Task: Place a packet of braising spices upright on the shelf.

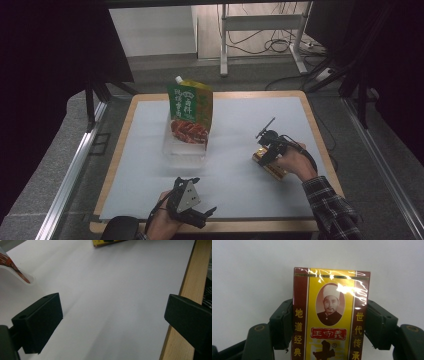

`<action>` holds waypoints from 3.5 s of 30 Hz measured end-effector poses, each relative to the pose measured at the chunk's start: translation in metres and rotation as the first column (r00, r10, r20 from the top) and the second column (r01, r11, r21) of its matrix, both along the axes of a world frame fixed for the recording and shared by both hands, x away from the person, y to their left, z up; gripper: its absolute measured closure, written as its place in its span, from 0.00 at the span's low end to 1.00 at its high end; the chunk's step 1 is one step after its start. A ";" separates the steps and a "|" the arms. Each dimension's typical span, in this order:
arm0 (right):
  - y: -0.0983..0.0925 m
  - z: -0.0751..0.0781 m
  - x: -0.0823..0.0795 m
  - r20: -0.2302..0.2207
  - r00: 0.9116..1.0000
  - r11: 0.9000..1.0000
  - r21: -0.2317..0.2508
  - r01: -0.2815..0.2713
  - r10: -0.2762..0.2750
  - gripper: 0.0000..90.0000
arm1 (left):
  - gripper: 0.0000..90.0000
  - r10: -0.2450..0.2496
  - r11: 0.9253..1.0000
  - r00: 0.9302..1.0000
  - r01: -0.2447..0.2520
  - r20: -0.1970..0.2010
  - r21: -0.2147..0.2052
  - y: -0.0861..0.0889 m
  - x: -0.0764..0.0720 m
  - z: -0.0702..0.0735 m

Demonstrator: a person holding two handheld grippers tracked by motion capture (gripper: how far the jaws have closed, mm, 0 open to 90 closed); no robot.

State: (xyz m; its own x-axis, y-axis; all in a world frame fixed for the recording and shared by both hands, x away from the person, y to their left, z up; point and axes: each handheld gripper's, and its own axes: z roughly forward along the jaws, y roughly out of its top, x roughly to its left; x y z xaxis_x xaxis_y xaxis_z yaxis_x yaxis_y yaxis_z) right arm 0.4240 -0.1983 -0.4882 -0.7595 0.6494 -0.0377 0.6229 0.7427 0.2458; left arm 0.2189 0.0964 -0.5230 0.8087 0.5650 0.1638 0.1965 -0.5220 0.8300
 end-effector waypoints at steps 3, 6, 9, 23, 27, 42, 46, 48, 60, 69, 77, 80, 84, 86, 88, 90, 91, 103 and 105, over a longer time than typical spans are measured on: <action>-0.004 0.006 -0.002 0.025 1.000 0.999 0.037 -0.002 0.001 0.35 | 0.02 0.000 1.000 1.000 0.000 0.000 0.000 0.000 0.000 0.000; -0.008 0.010 -0.006 0.058 0.998 0.997 0.076 -0.011 0.006 0.35 | 0.02 0.001 1.000 1.000 -0.001 0.002 -0.002 0.000 0.000 0.000; -0.011 0.014 -0.010 0.081 0.997 0.995 0.103 -0.007 -0.002 0.35 | 0.02 0.001 1.000 1.000 -0.001 0.002 0.000 0.000 0.000 0.000; -0.022 0.034 -0.024 0.194 0.981 0.964 0.265 -0.027 -0.026 0.35 | 0.02 0.004 1.000 1.000 -0.004 0.004 -0.003 0.000 0.000 0.000; -0.024 0.039 -0.026 0.225 0.974 0.949 0.313 -0.042 -0.031 0.35 | 0.01 0.008 1.000 1.000 -0.008 0.001 -0.016 0.000 0.000 0.001; -0.017 0.053 -0.030 0.313 0.949 0.890 0.442 -0.110 -0.038 0.35 | 0.01 0.010 1.000 1.000 -0.010 0.000 -0.013 0.001 0.000 0.001; -0.014 0.057 -0.032 0.334 0.942 0.872 0.472 -0.133 -0.037 0.35 | 0.01 0.008 1.000 1.000 -0.008 0.000 -0.015 0.001 0.000 0.001; -0.012 0.059 -0.032 0.346 0.937 0.865 0.481 -0.145 -0.036 0.35 | 0.01 0.007 1.000 1.000 -0.007 0.001 -0.013 0.001 0.000 0.001; 0.008 0.068 -0.031 0.389 0.921 0.815 0.543 -0.203 -0.030 0.35 | 0.01 0.005 1.000 1.000 -0.005 0.003 -0.009 0.000 0.000 0.001; 0.023 0.074 -0.032 0.423 0.905 0.760 0.601 -0.249 -0.038 0.35 | 0.01 0.005 1.000 1.000 -0.005 0.004 -0.008 0.000 0.000 0.001; 0.041 0.077 -0.034 0.458 0.889 0.742 0.600 -0.300 -0.012 0.35 | 0.01 0.005 1.000 1.000 -0.005 0.005 -0.007 0.000 0.000 0.001; 0.047 0.077 -0.034 0.468 0.883 0.736 0.600 -0.315 -0.004 0.35 | 0.01 0.005 1.000 1.000 -0.005 0.005 -0.007 0.000 0.000 0.001; 0.056 0.076 -0.033 0.480 0.877 0.728 0.598 -0.336 0.011 0.35 | 0.01 0.006 1.000 1.000 -0.006 0.006 -0.008 0.001 0.000 0.001; 0.059 0.075 -0.033 0.481 0.876 0.724 0.599 -0.342 0.015 0.35 | 0.01 0.006 1.000 1.000 -0.006 0.006 -0.007 0.001 0.000 0.001; 0.064 0.074 -0.033 0.488 0.872 0.720 0.597 -0.352 0.021 0.35 | 0.02 0.008 1.000 1.000 -0.008 0.005 -0.007 0.001 -0.001 0.001; 0.068 0.073 -0.032 0.489 0.872 0.718 0.597 -0.357 0.027 0.35 | 0.02 0.008 1.000 1.000 -0.008 0.006 -0.007 0.001 -0.001 0.001; 0.070 0.072 -0.032 0.492 0.870 0.717 0.597 -0.361 0.028 0.35 | 0.02 0.007 1.000 1.000 -0.007 0.005 -0.007 0.001 -0.001 0.001; 0.098 0.068 -0.028 0.504 0.862 0.680 0.613 -0.403 0.055 0.35 | 0.02 0.009 1.000 1.000 -0.009 0.007 -0.014 0.001 -0.001 0.002; 0.103 0.067 -0.027 0.504 0.862 0.675 0.616 -0.405 0.058 0.35 | 0.02 0.010 1.000 1.000 -0.010 0.008 -0.015 0.001 -0.001 0.002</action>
State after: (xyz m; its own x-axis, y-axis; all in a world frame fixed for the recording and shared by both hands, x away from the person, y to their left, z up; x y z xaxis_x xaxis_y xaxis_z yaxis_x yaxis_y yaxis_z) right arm 0.3972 -0.0952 -0.4213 -0.9065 0.4222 -0.0051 0.1610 0.3568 0.9202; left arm 0.2178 0.0977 -0.5212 0.8016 0.5757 0.1615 0.1955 -0.5077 0.8391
